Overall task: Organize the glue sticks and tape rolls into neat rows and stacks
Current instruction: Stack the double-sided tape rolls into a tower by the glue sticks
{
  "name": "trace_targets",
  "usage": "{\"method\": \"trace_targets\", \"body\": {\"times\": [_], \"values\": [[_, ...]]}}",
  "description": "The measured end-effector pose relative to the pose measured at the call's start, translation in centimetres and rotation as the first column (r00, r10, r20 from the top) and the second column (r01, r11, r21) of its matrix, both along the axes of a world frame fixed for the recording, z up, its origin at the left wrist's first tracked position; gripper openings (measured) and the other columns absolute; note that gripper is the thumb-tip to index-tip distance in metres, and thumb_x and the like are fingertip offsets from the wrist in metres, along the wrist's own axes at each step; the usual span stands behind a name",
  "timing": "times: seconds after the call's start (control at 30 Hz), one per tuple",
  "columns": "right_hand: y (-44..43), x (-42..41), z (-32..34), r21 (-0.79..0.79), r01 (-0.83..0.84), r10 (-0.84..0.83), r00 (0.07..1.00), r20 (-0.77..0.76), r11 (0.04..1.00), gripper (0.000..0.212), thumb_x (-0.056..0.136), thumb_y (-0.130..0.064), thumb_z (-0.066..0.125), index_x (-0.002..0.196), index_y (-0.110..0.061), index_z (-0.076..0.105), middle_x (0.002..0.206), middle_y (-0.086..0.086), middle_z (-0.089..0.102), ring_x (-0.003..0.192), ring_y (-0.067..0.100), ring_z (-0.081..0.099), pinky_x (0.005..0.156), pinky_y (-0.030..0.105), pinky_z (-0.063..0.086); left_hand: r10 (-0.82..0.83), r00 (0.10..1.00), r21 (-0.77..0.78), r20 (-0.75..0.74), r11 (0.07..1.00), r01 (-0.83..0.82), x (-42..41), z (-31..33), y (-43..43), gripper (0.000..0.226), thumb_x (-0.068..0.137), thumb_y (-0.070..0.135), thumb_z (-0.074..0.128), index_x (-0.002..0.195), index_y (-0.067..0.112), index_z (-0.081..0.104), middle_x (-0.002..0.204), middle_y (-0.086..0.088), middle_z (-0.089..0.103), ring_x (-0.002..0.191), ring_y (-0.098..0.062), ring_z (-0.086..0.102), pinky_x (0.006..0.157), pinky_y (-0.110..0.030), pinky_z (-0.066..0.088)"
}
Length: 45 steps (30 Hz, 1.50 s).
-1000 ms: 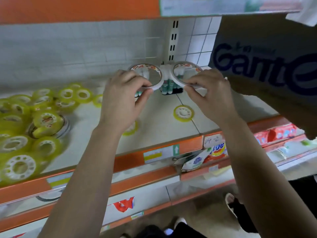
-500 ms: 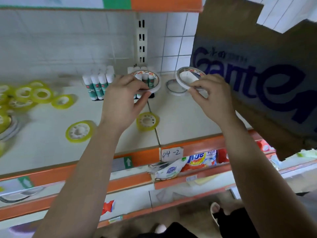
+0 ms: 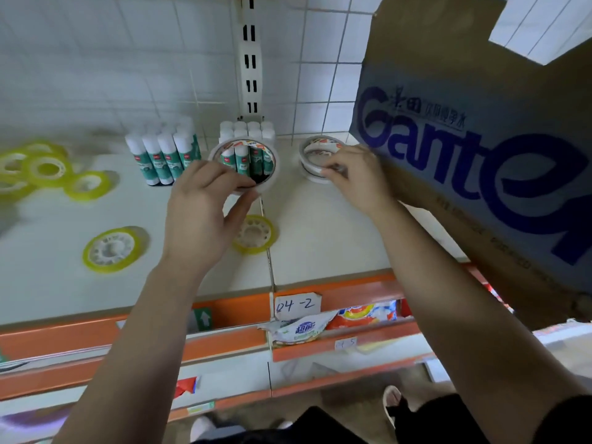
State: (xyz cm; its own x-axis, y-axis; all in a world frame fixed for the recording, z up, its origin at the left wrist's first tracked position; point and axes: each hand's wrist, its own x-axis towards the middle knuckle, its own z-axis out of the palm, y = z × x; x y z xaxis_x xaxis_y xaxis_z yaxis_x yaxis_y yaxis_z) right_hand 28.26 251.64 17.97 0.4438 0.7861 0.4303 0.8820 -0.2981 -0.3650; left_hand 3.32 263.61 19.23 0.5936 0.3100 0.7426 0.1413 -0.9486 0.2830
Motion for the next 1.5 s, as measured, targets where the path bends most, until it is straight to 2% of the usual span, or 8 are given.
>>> {"method": "trace_targets", "body": {"times": [0.1, 0.2, 0.33, 0.47, 0.7, 0.93, 1.33, 1.5], "values": [[0.5, 0.1, -0.5, -0.032, -0.014, 0.014, 1.000, 0.011, 0.999, 0.015, 0.083, -0.023, 0.066, 0.084, -0.010, 0.073, 0.087, 0.007, 0.068, 0.089, 0.035, 0.058, 0.080, 0.043, 0.046, 0.017, 0.999, 0.017, 0.034, 1.000, -0.017, -0.2, 0.1, 0.1, 0.012, 0.090, 0.015, 0.070, 0.094, 0.004, 0.073, 0.089, -0.009, 0.067, 0.085, -0.033, 0.058, 0.077, -0.039, 0.045], [0.5, 0.1, -1.1, -0.026, -0.014, 0.014, 1.000, 0.011, 1.000, 0.011, 0.083, -0.017, 0.069, 0.085, -0.007, 0.073, 0.088, 0.007, 0.070, 0.091, 0.033, 0.057, 0.080, 0.035, 0.042, 0.018, 0.999, 0.021, 0.051, 1.000, -0.019, -0.2, 0.5, 0.2, 0.014, 0.090, 0.017, 0.069, 0.095, 0.004, 0.073, 0.091, -0.010, 0.067, 0.087, -0.032, 0.056, 0.078, -0.039, 0.045], [0.3, 0.1, -1.3, 0.006, -0.014, 0.014, 1.000, 0.014, 1.000, 0.009, 0.083, -0.014, 0.069, 0.086, -0.006, 0.073, 0.086, 0.006, 0.069, 0.089, 0.031, 0.057, 0.077, 0.033, 0.041, 0.029, 0.998, 0.012, 0.052, 0.999, -0.030, -0.3, 0.6, 0.4, 0.016, 0.092, 0.020, 0.067, 0.095, 0.005, 0.073, 0.091, -0.010, 0.067, 0.087, -0.031, 0.057, 0.079, -0.040, 0.045], [0.2, 0.2, -1.4, 0.015, -0.016, 0.016, 1.000, 0.018, 1.000, 0.008, 0.084, -0.012, 0.069, 0.087, -0.006, 0.073, 0.088, 0.007, 0.068, 0.091, 0.030, 0.056, 0.077, 0.024, 0.033, 0.030, 0.998, 0.011, 0.050, 0.999, -0.031, -0.4, 0.5, 0.4, 0.014, 0.091, 0.019, 0.069, 0.094, 0.005, 0.073, 0.092, -0.010, 0.067, 0.088, -0.031, 0.056, 0.080, -0.037, 0.042], [-0.1, 0.1, -1.4, 0.016, -0.006, 0.007, 1.000, -0.012, 1.000, 0.012, 0.085, -0.015, 0.069, 0.092, -0.006, 0.072, 0.095, 0.007, 0.068, 0.097, 0.030, 0.057, 0.084, 0.037, 0.046, 0.021, 0.999, 0.006, 0.033, 1.000, -0.021, -0.4, 0.2, 0.2, 0.015, 0.091, 0.018, 0.068, 0.095, 0.005, 0.073, 0.092, -0.010, 0.066, 0.090, -0.028, 0.053, 0.080, -0.037, 0.043], [0.2, 0.0, -1.4, 0.016, 0.014, -0.014, 1.000, -0.004, 1.000, 0.013, 0.084, -0.017, 0.071, 0.093, -0.008, 0.073, 0.095, 0.006, 0.069, 0.098, 0.031, 0.056, 0.082, 0.037, 0.045, 0.023, 1.000, -0.010, 0.020, 1.000, -0.023, -0.3, 0.3, 0.0, 0.015, 0.090, 0.019, 0.068, 0.095, 0.005, 0.072, 0.091, -0.010, 0.066, 0.089, -0.028, 0.054, 0.079, -0.038, 0.044], [0.6, 0.0, -1.4, -0.015, 0.026, -0.027, 0.999, -0.035, 1.000, 0.016, 0.085, -0.012, 0.070, 0.099, -0.004, 0.074, 0.099, 0.012, 0.070, 0.105, 0.031, 0.053, 0.083, 0.021, 0.031, 0.037, 0.999, -0.015, -0.001, 0.999, -0.037, -0.4, 0.0, 0.1, 0.017, 0.090, 0.020, 0.067, 0.097, 0.005, 0.072, 0.093, -0.010, 0.066, 0.091, -0.028, 0.055, 0.079, -0.038, 0.043], [0.5, 0.1, -1.4, -0.022, 0.035, -0.036, 0.998, -0.050, 0.999, 0.014, 0.085, -0.010, 0.070, 0.096, -0.004, 0.075, 0.097, 0.013, 0.069, 0.105, 0.032, 0.054, 0.083, 0.022, 0.031, 0.033, 0.999, -0.010, -0.001, 0.999, -0.033, -0.4, 0.0, 0.0, 0.016, 0.090, 0.019, 0.068, 0.097, 0.005, 0.072, 0.093, -0.010, 0.066, 0.091, -0.029, 0.056, 0.079, -0.038, 0.043]]}}
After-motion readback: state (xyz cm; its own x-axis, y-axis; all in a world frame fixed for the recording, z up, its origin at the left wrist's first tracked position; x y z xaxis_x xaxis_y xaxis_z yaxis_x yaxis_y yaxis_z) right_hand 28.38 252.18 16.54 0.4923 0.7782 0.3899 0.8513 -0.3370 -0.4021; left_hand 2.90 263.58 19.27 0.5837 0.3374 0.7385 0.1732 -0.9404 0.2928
